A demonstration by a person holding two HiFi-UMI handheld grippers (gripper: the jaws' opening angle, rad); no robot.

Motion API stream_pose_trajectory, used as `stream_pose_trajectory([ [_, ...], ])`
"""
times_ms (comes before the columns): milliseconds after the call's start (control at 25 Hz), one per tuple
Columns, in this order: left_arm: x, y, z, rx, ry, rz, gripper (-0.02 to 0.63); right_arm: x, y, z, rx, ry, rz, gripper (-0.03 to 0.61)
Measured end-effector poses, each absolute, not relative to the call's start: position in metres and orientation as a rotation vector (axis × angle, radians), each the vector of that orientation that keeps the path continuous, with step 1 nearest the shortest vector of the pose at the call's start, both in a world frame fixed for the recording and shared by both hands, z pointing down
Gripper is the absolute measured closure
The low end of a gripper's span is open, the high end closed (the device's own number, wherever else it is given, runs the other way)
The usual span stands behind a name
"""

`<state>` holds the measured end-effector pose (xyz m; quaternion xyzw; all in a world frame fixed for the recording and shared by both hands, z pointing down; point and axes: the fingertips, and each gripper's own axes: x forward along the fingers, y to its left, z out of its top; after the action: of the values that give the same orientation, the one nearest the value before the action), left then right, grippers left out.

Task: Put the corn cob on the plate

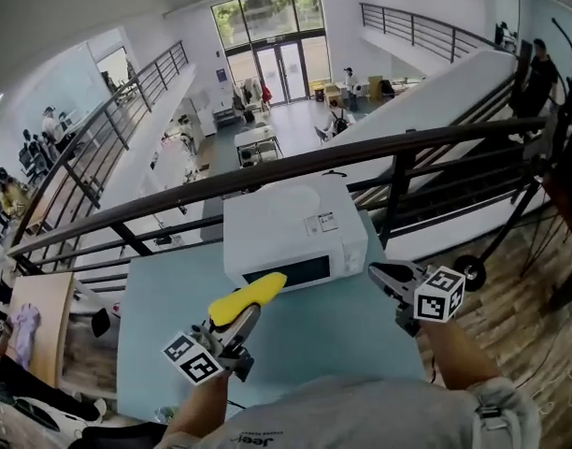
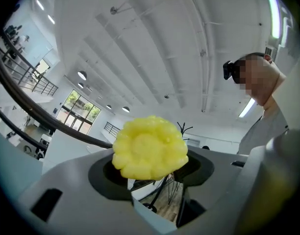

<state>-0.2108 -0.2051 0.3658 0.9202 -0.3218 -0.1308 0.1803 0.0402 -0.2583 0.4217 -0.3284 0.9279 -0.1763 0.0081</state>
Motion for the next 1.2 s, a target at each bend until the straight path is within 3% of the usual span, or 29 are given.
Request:
stream_pose_trajectory([
  [360,-0.214,-0.220,0.366,2.586,-0.975,-0.410,0.350,0.020,-0.290,0.409,-0.946,2.995,-0.566,0.561],
  [1200,-0.162,-0.366,0.361,2.696,-0.928,-0.307,0.348,0.049,-0.414,0.421,-0.905,2.999,-0.421,0.561],
])
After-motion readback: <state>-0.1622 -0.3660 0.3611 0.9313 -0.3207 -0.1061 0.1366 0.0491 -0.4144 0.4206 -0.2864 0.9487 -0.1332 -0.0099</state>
